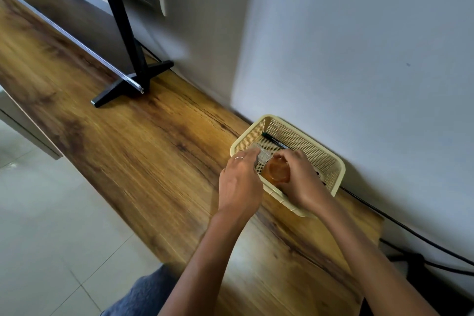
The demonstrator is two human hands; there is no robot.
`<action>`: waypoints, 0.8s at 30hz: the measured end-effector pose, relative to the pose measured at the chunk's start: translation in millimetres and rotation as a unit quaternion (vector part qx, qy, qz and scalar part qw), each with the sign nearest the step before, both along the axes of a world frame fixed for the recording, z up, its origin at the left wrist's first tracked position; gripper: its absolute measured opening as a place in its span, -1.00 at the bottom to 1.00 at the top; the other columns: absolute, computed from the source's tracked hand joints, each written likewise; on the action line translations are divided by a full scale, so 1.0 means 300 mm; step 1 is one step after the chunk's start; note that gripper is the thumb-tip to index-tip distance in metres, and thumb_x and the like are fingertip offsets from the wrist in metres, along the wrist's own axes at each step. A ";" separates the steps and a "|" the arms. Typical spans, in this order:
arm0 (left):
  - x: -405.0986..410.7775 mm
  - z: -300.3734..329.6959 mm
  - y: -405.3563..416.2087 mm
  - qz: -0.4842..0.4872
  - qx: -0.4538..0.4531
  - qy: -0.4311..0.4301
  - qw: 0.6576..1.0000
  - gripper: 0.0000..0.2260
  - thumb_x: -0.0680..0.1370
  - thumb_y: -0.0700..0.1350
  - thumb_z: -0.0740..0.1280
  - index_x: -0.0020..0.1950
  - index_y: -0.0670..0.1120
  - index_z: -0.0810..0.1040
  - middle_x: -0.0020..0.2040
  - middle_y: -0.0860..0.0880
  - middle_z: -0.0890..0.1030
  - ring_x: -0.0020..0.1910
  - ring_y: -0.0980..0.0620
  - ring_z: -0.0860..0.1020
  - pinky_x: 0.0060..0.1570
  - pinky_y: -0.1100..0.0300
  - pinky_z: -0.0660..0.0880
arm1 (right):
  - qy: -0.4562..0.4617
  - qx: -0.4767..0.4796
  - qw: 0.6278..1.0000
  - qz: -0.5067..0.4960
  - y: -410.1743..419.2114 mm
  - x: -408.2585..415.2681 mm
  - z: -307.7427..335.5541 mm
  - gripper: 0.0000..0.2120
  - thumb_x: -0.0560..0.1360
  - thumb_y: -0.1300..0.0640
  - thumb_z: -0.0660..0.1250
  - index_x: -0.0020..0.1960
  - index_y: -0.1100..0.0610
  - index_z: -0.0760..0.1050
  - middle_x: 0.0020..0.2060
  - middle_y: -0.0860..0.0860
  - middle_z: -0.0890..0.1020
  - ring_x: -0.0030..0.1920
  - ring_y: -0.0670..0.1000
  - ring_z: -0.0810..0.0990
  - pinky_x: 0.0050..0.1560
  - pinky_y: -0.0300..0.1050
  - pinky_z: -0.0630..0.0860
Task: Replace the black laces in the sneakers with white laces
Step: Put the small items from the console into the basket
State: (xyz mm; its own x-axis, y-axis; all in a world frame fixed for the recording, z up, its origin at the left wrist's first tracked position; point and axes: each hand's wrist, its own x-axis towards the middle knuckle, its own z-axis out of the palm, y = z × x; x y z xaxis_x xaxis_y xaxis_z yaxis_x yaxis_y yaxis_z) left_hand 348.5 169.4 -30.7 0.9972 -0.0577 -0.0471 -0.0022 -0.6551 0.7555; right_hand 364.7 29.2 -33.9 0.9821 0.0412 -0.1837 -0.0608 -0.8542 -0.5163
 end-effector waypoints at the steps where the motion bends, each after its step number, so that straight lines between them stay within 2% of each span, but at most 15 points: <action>1: -0.001 -0.003 -0.002 -0.015 0.012 -0.001 1.000 -0.50 0.58 -0.35 0.13 0.50 -0.06 0.30 0.46 -0.02 0.38 0.46 0.03 0.26 0.42 0.11 0.21 | 0.004 0.000 1.000 0.007 0.002 -0.004 -0.002 -0.44 0.40 0.32 0.44 0.32 0.04 0.35 0.14 -0.01 0.31 0.13 0.03 0.47 0.05 -0.26 0.39; 4: -0.001 -0.016 -0.001 -0.048 0.047 0.003 0.998 -0.54 0.62 -0.27 0.13 0.51 -0.03 0.27 0.50 0.01 0.30 0.52 0.07 0.13 0.47 0.12 0.10 | 0.060 0.012 0.997 0.035 -0.015 0.001 0.006 -0.36 0.42 0.36 0.40 0.40 0.00 0.29 0.26 0.02 0.33 0.21 0.04 0.46 0.11 -0.26 0.39; 7: 0.001 -0.017 -0.005 -0.062 0.062 0.007 0.996 -0.59 0.66 -0.16 0.11 0.52 0.01 0.25 0.52 0.04 0.26 0.54 0.09 0.06 0.47 0.14 0.02 | 0.108 0.063 0.992 0.030 -0.070 0.017 0.026 -0.29 0.42 0.40 0.38 0.45 -0.04 0.27 0.32 -0.04 0.40 0.31 0.00 0.42 0.31 -0.04 0.42; 9: 0.002 -0.012 -0.007 -0.060 0.060 0.005 0.996 -0.60 0.66 -0.13 0.11 0.51 0.03 0.26 0.53 0.05 0.25 0.54 0.09 0.04 0.46 0.14 0.00 | 0.059 0.072 0.995 -0.027 -0.121 0.027 0.041 -0.40 0.46 0.45 0.31 0.39 -0.01 0.37 0.26 -0.04 0.48 0.28 0.00 0.46 0.30 -0.01 0.43; 11: 0.001 -0.007 -0.006 -0.048 0.058 0.000 0.997 -0.62 0.66 -0.09 0.13 0.49 0.04 0.29 0.54 0.05 0.21 0.55 0.07 0.01 0.46 0.11 -0.01 | -0.014 0.033 0.996 -0.081 -0.167 0.032 0.055 -0.56 0.48 0.44 0.27 0.26 0.06 0.50 0.16 -0.01 0.57 0.19 -0.01 0.53 0.25 -0.08 0.46; 13: 0.000 -0.006 -0.005 -0.035 0.060 -0.004 0.998 -0.63 0.65 -0.05 0.16 0.48 0.06 0.31 0.56 0.05 0.14 0.55 0.05 -0.05 0.47 0.08 -0.03 | -0.040 -0.016 0.994 -0.100 -0.193 0.032 0.059 -0.65 0.50 0.41 0.26 0.17 0.07 0.56 0.13 0.03 0.61 0.13 0.02 0.57 0.19 -0.10 0.48; 16: 0.001 -0.006 -0.003 -0.008 0.060 0.006 0.998 -0.59 0.63 -0.02 0.20 0.49 0.07 0.28 0.59 -0.04 -0.01 0.56 -0.02 -0.13 0.49 0.04 -0.09 | 0.009 -0.074 0.995 -0.060 -0.183 0.028 0.043 -0.61 0.51 0.39 0.24 0.24 0.07 0.53 0.21 0.06 0.57 0.18 0.06 0.54 0.16 -0.16 0.44; 19: 0.002 -0.005 -0.003 0.007 0.042 0.028 0.999 -0.48 0.62 -0.01 0.22 0.55 0.01 0.12 0.59 -0.13 -0.12 0.56 -0.09 -0.15 0.52 0.03 -0.11 | 0.038 -0.098 0.994 0.036 -0.153 0.023 0.002 -0.48 0.48 0.46 0.20 0.36 0.08 0.45 0.31 0.05 0.50 0.32 0.09 0.43 0.33 0.00 0.36; 21: 0.002 -0.003 -0.004 0.001 0.026 0.055 0.998 -0.43 0.63 -0.03 0.22 0.57 -0.03 0.03 0.58 -0.16 -0.15 0.56 -0.10 -0.13 0.51 0.05 -0.09 | 0.035 -0.132 0.988 0.068 -0.148 0.022 -0.015 -0.46 0.47 0.45 0.19 0.36 0.05 0.45 0.30 0.03 0.50 0.32 0.11 0.40 0.30 0.07 0.38; 24: 0.001 -0.002 -0.005 -0.005 0.009 0.063 0.998 -0.41 0.63 -0.05 0.22 0.57 -0.03 0.00 0.58 -0.18 -0.16 0.56 -0.09 -0.12 0.50 0.10 -0.06 | 0.031 -0.152 0.986 0.055 -0.146 0.013 -0.017 -0.52 0.50 0.42 0.17 0.33 0.06 0.49 0.22 0.04 0.54 0.27 0.13 0.38 0.23 0.10 0.40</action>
